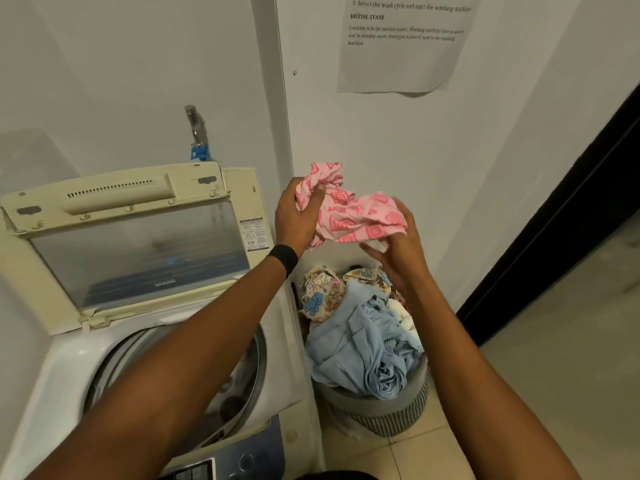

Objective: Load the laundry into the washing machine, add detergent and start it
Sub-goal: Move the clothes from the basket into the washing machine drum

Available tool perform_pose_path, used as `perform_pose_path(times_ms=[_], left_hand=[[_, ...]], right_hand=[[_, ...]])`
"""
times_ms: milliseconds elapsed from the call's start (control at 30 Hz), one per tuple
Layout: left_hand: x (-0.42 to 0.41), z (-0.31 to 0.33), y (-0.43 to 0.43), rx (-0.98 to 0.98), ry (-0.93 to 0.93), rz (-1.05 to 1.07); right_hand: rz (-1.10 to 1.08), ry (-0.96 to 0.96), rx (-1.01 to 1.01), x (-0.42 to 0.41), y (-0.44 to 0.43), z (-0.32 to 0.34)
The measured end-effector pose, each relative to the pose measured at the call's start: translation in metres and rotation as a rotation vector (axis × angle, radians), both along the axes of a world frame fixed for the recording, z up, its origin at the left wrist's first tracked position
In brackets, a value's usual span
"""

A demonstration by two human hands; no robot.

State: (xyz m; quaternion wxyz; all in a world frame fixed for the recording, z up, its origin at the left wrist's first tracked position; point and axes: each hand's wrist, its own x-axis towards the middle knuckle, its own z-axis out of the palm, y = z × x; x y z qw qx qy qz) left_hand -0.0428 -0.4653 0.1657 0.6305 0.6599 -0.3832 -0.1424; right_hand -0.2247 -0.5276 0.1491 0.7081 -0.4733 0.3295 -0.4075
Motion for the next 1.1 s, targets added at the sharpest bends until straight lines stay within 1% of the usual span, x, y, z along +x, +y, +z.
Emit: perform_pose_path(times_ms=[33, 67, 167, 200, 300, 367, 467, 600, 667, 800, 900, 967, 1033, 1100], left_hand=[[0.001, -0.003, 0.004, 0.012, -0.002, 0.001], [0.003, -0.005, 0.008, 0.022, -0.006, 0.006], [0.008, -0.008, 0.028, 0.046, 0.017, 0.049], [0.013, -0.010, 0.037, 0.059, 0.031, 0.065], [0.033, -0.016, 0.075, 0.103, 0.024, 0.120], [0.049, -0.022, 0.109, 0.134, 0.026, 0.171], [0.076, -0.039, 0.160, 0.170, 0.020, 0.229], [0.111, -0.063, 0.224, 0.203, 0.108, 0.339], [0.128, -0.078, 0.253, 0.245, 0.112, 0.390], [0.154, -0.107, 0.299, 0.360, 0.167, 0.374], [0.168, -0.120, 0.323, 0.379, 0.222, 0.325], [0.180, -0.129, 0.337, 0.403, 0.262, 0.285], [0.185, -0.139, 0.345, 0.488, 0.233, 0.253], [0.198, -0.151, 0.354, 0.582, 0.208, 0.244]], right_hand=[[0.039, -0.034, -0.021, 0.005, 0.000, 0.010], [0.078, -0.025, -0.064, 0.012, 0.002, 0.016], [0.190, 0.080, -0.269, 0.042, 0.017, 0.018], [0.218, 0.099, -0.304, 0.055, 0.024, 0.014], [0.188, 0.170, -0.375, 0.093, 0.054, 0.002], [0.186, 0.176, -0.449, 0.119, 0.080, -0.006], [0.281, 0.190, -0.490, 0.155, 0.116, -0.025], [0.399, 0.248, -0.511, 0.201, 0.166, -0.047], [0.438, 0.298, -0.532, 0.220, 0.192, -0.057], [0.464, 0.402, -0.635, 0.253, 0.226, -0.082], [0.457, 0.473, -0.728, 0.268, 0.245, -0.098], [0.454, 0.517, -0.747, 0.277, 0.258, -0.109], [0.564, 0.605, -0.786, 0.282, 0.259, -0.121], [0.842, 0.758, -0.769, 0.294, 0.261, -0.132]])
